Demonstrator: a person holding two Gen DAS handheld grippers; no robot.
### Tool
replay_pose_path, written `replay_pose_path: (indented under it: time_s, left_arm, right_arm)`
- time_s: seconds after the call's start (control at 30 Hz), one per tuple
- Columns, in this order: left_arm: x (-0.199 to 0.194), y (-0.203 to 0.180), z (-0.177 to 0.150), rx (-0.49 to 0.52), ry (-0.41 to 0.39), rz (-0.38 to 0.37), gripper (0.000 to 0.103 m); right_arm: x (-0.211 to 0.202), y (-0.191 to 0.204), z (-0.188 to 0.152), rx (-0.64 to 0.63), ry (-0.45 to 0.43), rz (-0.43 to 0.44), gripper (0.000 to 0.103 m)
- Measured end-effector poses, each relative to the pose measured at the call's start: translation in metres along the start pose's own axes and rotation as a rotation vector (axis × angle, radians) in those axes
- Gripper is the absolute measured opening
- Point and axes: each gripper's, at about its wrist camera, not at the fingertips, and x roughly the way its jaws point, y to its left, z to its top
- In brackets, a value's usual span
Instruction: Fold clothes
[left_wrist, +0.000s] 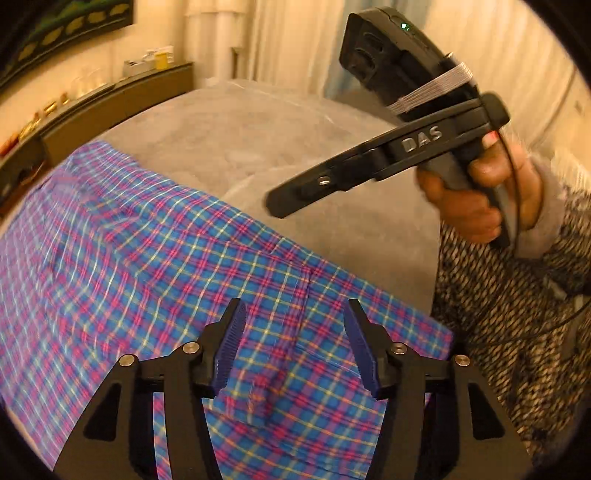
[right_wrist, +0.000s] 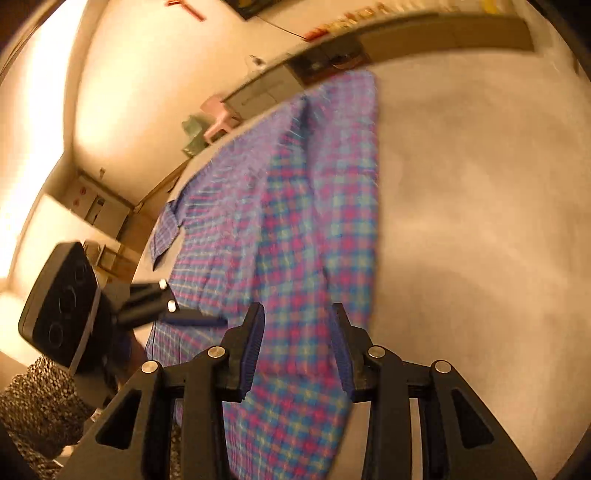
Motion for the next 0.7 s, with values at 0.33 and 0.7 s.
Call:
replay_pose_path:
  time_s: [0.33,0.7]
  left_arm:
    - [-0.140,0.098,-0.108,-0.494,-0.254,0.239,0.064]
    - [-0.243,0.154,-0.261,-0.956,-0.592,0.334,0.066]
  right_arm:
    - [0.079,0.060,0.009,-0.273,0.190,-0.230,0.037]
    - [0.273,0.272,0.078,-0.348,0.269,0.050,0.069]
